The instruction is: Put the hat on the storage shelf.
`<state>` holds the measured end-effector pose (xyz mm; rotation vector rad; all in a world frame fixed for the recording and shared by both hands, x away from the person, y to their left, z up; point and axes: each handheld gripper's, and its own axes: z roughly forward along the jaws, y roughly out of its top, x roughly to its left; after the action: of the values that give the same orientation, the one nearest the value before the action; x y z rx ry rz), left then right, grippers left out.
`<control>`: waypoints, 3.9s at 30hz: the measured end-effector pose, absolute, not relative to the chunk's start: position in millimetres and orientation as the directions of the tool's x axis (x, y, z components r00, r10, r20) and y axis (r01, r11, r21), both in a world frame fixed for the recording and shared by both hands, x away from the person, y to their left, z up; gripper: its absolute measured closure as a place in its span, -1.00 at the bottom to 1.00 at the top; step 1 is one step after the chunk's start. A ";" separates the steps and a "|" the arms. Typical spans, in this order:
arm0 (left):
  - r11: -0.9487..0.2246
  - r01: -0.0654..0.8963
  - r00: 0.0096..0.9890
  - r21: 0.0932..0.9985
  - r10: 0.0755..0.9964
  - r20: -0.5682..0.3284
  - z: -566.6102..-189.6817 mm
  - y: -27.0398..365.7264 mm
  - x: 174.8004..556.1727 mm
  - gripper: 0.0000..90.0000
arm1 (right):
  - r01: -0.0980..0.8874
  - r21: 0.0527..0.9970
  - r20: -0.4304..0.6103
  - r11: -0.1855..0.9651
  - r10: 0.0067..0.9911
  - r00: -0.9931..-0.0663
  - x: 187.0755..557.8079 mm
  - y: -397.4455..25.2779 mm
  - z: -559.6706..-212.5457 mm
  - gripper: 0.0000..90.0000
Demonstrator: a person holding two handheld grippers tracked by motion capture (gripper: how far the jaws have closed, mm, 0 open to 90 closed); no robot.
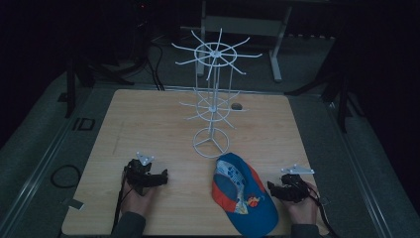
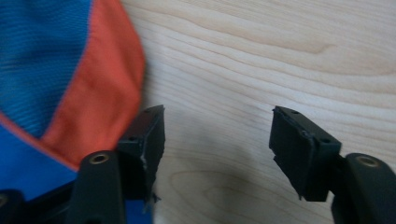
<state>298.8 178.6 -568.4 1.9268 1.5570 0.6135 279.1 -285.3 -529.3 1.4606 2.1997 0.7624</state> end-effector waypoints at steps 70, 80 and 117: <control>-0.149 0.710 0.213 0.688 0.977 -0.009 -568.2 176.9 298.1 -0.94 | 0.589 0.628 0.021 0.508 0.746 -0.665 318.1 -187.8 -458.4 -0.65; -0.146 0.710 0.211 0.689 0.977 -0.011 -568.2 176.7 298.2 -0.94 | 0.594 0.613 0.024 0.521 0.740 -0.673 327.8 -177.9 -461.8 -0.67; -0.147 0.709 0.213 0.690 0.977 -0.011 -568.3 176.3 298.4 -0.94 | 0.596 0.411 -0.103 0.690 0.685 -0.722 340.7 -144.3 -507.7 -0.08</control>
<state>298.4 176.3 -568.3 1.9235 1.5555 0.6106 340.7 -144.3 -507.7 1.0245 2.6537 0.5174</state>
